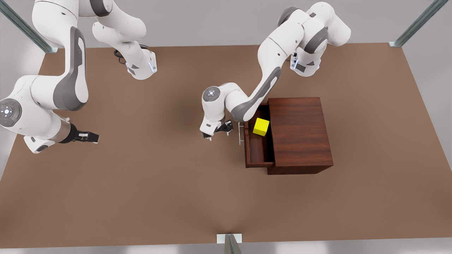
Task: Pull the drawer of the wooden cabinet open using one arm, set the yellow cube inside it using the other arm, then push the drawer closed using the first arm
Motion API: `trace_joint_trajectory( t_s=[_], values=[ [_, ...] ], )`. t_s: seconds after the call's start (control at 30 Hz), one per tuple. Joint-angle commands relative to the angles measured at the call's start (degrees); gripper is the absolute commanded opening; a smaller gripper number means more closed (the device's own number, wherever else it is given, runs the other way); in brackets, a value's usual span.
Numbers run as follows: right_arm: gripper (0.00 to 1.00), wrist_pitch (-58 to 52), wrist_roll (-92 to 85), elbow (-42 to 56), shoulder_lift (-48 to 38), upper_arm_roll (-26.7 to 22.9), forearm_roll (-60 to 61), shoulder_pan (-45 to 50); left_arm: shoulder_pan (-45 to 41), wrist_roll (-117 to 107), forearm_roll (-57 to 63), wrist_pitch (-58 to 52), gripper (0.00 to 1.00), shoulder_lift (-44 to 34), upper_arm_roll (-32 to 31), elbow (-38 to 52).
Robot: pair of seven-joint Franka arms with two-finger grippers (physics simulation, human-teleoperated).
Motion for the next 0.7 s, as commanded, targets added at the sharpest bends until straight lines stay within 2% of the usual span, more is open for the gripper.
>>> trace_joint_trajectory(
  t_s=[0.0, 0.33, 0.4, 0.47, 0.67],
  values=[
    [1.00, -0.03, 3.78, 0.03, -0.06, 0.03, 0.00, 0.03, 0.23, 1.01, 0.21, 0.74, 1.00, -1.00, 0.03, -0.84],
    [1.00, -0.03, 3.78, 0.03, -0.06, 0.03, -0.08, 0.03, 1.99, 15.15, -1.90, -5.85, 1.00, -3.82, -0.06, -2.33],
    [1.00, -0.03, 3.78, 0.03, 0.03, 0.03, -0.08, 0.03, 2.87, 18.57, -1.82, -4.71, 1.00, -4.78, -0.06, -4.52],
    [1.00, -0.03, 3.78, 0.03, 0.11, 0.03, -0.17, 0.03, 4.54, 19.02, -1.90, 1.62, 1.00, -8.30, -0.06, -11.74],
    [1.00, -0.03, 3.87, 0.03, 0.20, 0.03, -0.17, 0.12, 4.81, 19.38, -1.81, 1.18, 1.00, -8.39, 0.11, -12.00]
  ],
)
